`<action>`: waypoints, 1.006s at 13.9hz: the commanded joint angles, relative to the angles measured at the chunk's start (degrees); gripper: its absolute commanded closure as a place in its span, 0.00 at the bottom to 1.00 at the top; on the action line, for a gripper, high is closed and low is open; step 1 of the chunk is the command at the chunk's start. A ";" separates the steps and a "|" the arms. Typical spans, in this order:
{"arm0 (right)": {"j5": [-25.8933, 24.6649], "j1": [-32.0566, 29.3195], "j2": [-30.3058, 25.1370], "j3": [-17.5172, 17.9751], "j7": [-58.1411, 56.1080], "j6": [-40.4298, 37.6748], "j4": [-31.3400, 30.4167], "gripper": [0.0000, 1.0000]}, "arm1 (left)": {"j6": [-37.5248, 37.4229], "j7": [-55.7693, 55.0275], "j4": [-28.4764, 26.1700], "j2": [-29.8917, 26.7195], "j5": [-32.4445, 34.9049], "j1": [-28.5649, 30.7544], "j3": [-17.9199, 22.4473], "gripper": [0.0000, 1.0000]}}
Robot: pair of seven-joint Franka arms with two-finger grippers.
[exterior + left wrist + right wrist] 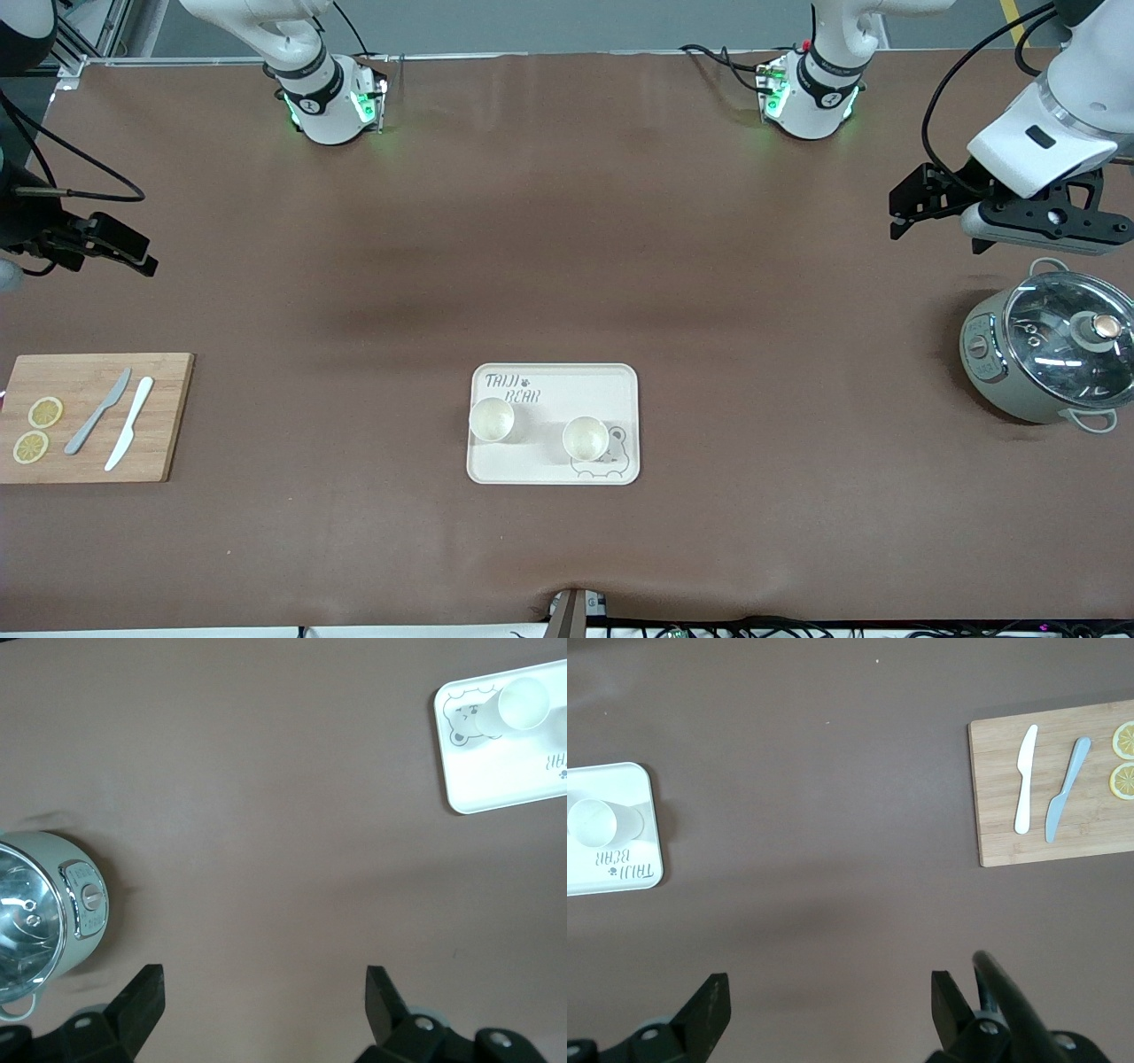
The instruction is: Place white IKEA cup upright on tray with both arms
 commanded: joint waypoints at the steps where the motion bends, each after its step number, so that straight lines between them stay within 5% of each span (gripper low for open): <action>1: -0.61 -0.30 -1.93 0.31 -0.50 0.64 -1.95 0.00 | -1.49 -3.31 0.24 0.07 1.27 0.10 0.06 0.00; 14: -0.61 -0.13 -1.84 0.31 -0.49 0.81 -1.95 0.00 | -1.84 -1.57 1.12 0.16 3.11 0.19 0.49 0.00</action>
